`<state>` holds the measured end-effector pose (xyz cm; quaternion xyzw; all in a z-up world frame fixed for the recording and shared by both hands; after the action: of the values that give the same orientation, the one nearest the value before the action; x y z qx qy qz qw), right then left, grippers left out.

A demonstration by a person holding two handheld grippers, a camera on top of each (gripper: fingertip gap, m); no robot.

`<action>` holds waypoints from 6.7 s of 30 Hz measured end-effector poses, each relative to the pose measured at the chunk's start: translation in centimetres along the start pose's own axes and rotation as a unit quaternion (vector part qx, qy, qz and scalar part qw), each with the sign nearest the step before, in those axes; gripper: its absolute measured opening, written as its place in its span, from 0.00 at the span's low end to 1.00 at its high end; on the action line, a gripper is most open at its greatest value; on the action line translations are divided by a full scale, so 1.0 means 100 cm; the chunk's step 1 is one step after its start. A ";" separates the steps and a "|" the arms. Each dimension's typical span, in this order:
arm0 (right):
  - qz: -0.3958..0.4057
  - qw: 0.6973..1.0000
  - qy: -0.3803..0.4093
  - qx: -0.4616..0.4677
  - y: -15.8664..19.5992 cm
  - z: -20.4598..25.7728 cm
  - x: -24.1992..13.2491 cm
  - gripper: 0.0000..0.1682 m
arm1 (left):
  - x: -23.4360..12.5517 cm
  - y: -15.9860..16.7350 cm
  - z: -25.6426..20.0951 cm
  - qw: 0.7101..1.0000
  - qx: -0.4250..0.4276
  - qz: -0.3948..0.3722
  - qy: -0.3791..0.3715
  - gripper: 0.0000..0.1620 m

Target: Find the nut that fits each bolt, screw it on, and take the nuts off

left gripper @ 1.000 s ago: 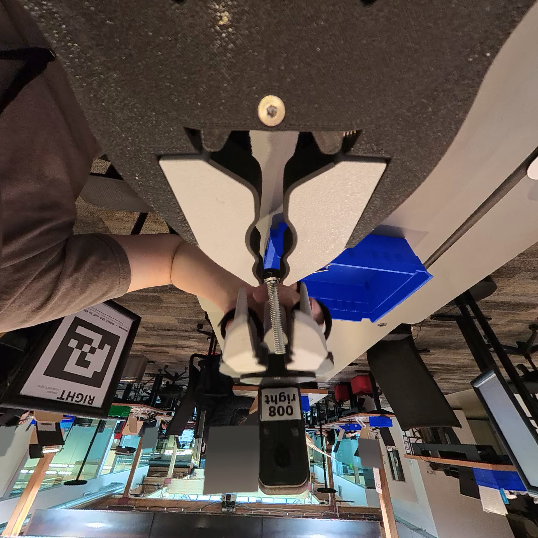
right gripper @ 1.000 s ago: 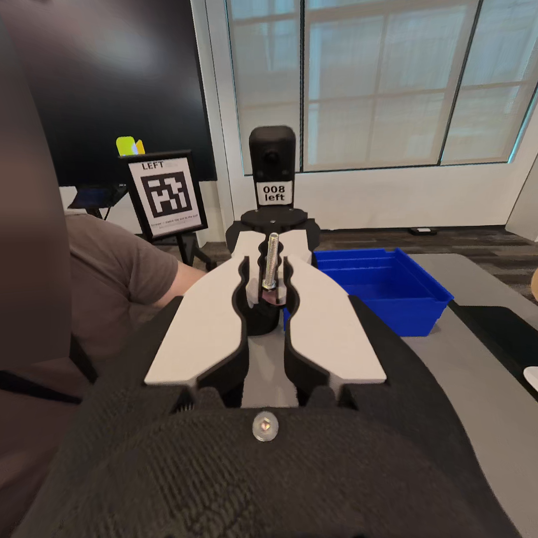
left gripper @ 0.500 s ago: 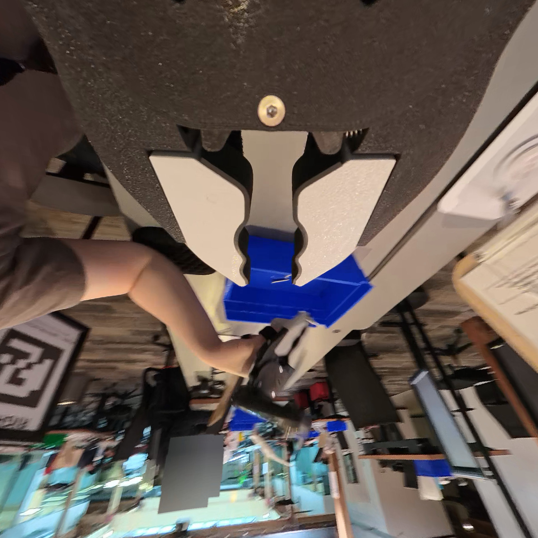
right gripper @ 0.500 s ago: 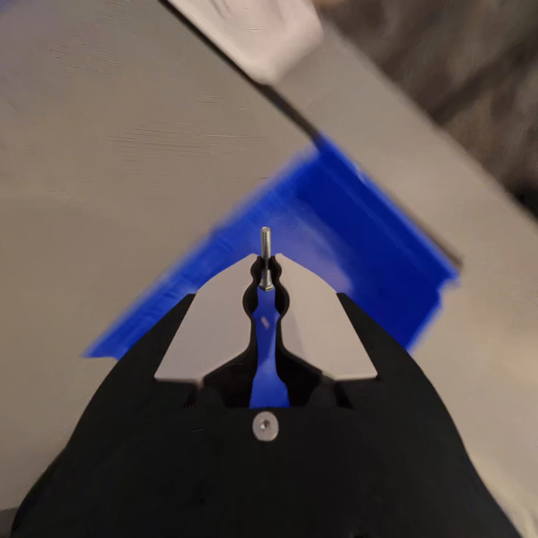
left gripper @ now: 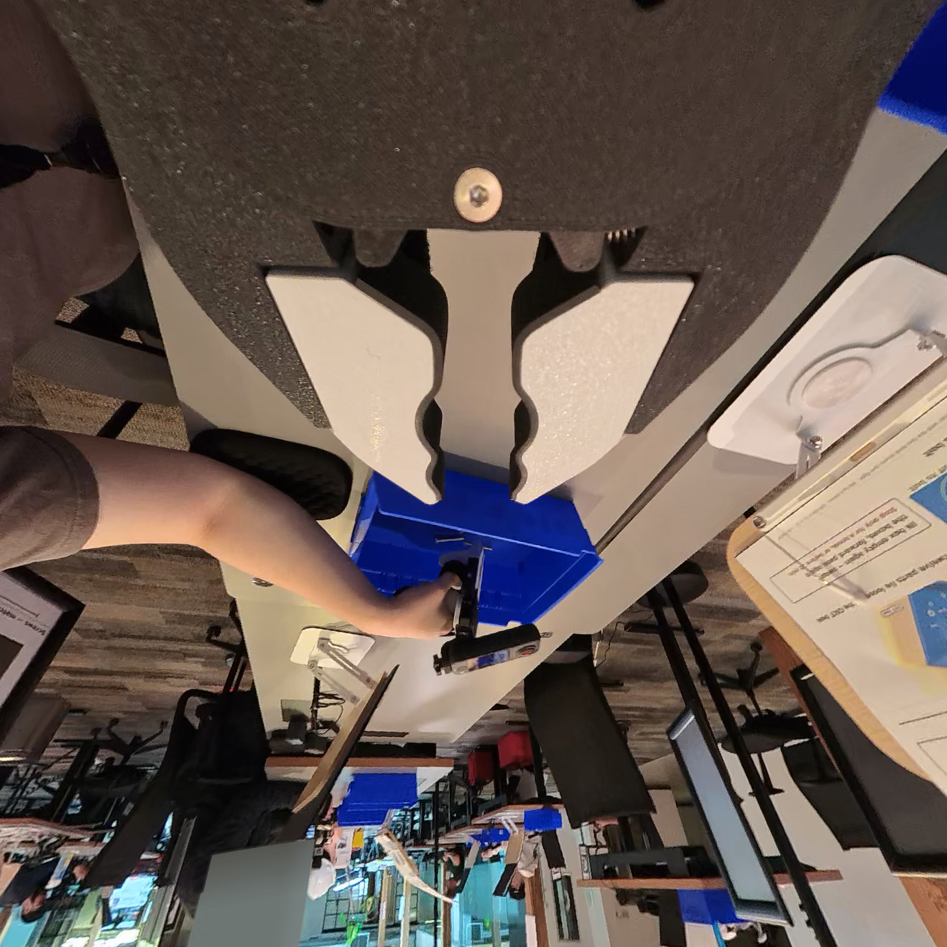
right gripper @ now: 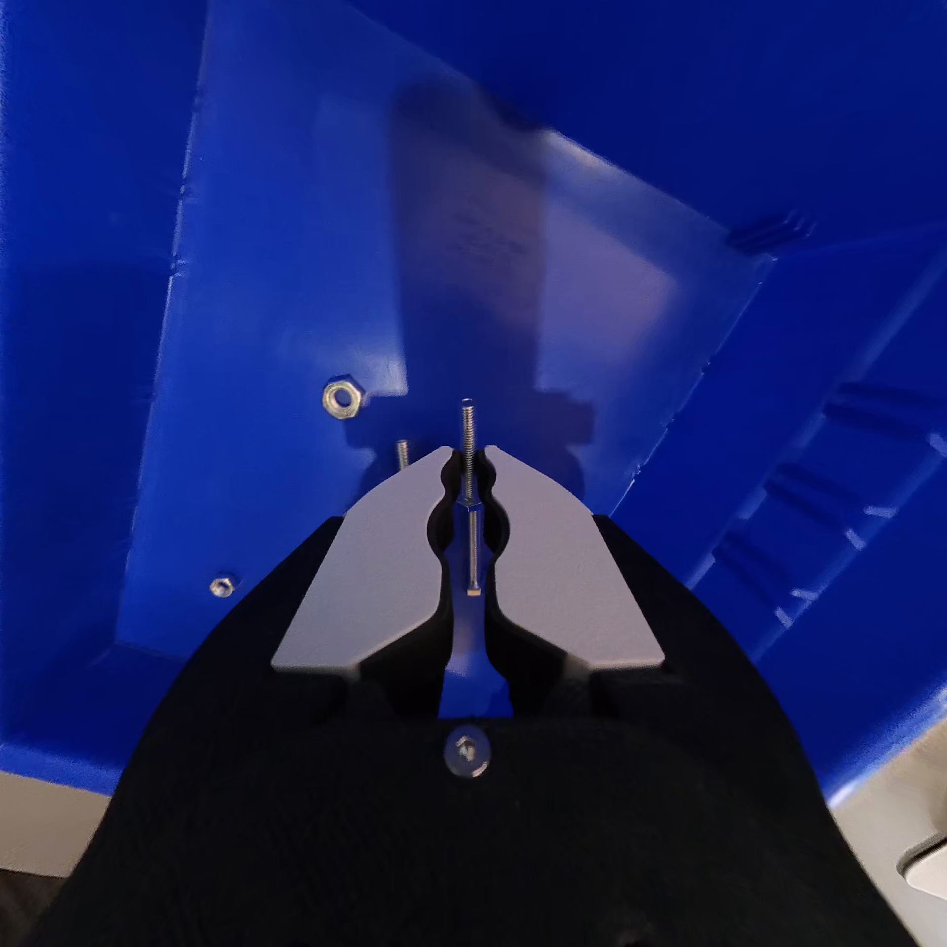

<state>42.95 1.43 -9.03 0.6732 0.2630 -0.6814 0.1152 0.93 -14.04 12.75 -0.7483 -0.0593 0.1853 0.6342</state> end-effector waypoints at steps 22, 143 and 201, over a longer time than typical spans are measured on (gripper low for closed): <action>-0.255 0.961 0.085 -0.065 -0.029 0.036 -0.128 0.12 | -0.145 0.061 0.118 0.913 -0.094 0.187 -0.349 0.10; -0.570 0.672 -0.375 -0.290 -0.070 0.276 -0.199 0.12 | 0.015 0.016 0.008 0.996 0.075 0.018 -0.033 0.11; -0.296 0.576 -0.759 -0.061 -0.074 0.318 -0.161 0.21 | 0.032 0.027 -0.023 0.964 0.263 0.011 -0.038 0.11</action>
<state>12.98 -11.85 6.79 -0.2148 0.3052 -0.9217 0.1052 4.30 -15.61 9.77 -0.5481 -0.0239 0.2295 0.8040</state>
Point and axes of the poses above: each gripper's, where its closed fingertips meet, x out along the fingers, y out of its underside, z = x × y across the jaws, the point moved 6 cm from there along -x, back along the fingers, and after that the axes turned 10 degrees about -x, right-handed, at the moved point
